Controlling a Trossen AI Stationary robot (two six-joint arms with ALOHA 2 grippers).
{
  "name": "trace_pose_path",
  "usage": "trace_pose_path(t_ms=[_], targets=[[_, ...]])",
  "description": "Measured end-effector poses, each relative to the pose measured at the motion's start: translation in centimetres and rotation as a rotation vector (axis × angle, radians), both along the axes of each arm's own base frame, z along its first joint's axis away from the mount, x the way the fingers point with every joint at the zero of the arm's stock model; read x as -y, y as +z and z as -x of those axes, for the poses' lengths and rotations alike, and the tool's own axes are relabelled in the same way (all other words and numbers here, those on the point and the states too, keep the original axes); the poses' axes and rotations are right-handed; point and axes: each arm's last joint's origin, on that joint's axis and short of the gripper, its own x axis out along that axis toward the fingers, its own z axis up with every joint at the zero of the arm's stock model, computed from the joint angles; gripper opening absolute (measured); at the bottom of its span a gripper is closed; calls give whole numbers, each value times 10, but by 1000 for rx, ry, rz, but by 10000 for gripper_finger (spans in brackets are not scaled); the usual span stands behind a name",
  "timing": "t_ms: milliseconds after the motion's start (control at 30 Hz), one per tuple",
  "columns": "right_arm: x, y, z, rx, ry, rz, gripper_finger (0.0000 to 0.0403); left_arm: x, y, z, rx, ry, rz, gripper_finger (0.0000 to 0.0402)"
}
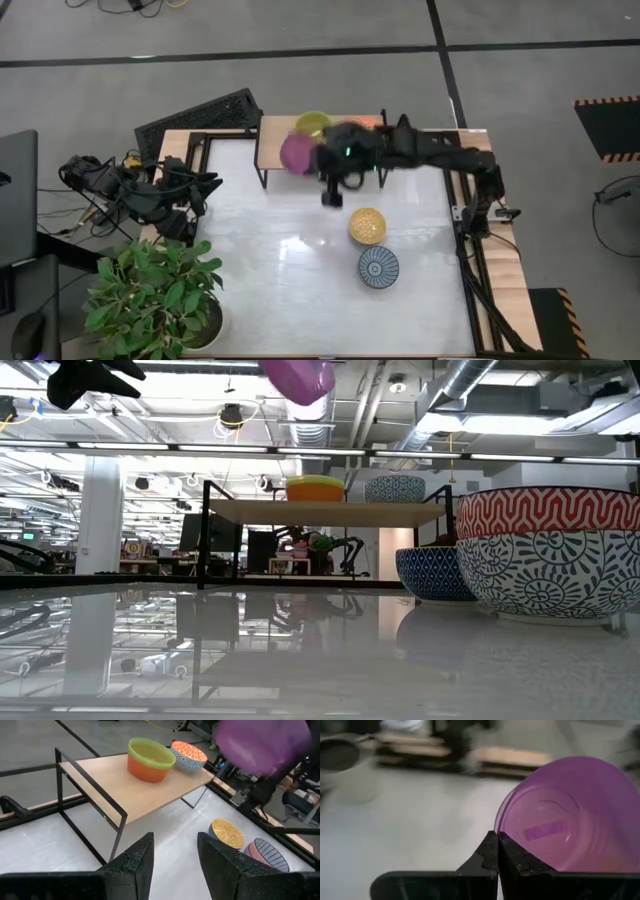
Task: Place and stack bowls onto a shelf
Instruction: Stack the violet bowl on top of the yellow bowl on the shelf
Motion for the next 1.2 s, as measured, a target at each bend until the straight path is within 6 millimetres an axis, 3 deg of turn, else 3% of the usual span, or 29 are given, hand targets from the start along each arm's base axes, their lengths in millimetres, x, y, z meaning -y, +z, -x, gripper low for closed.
trace_pose_path(t_ms=[200,400,533,733,1200], targets=[[59,-2,6,-7,-156,34,19,0,0,0,1,0,1,135],[105,-32,-10,-84,-216,71,19,0,0,0,1,1,2,135],[125,-50,-18,-126,-233,84,18,0,0,0,1,1,2,135],[142,-71,-26,-184,-249,82,18,0,0,0,1,1,2,135],[144,-77,-19,-266,-227,53,18,0,0,0,1,1,2,135]])
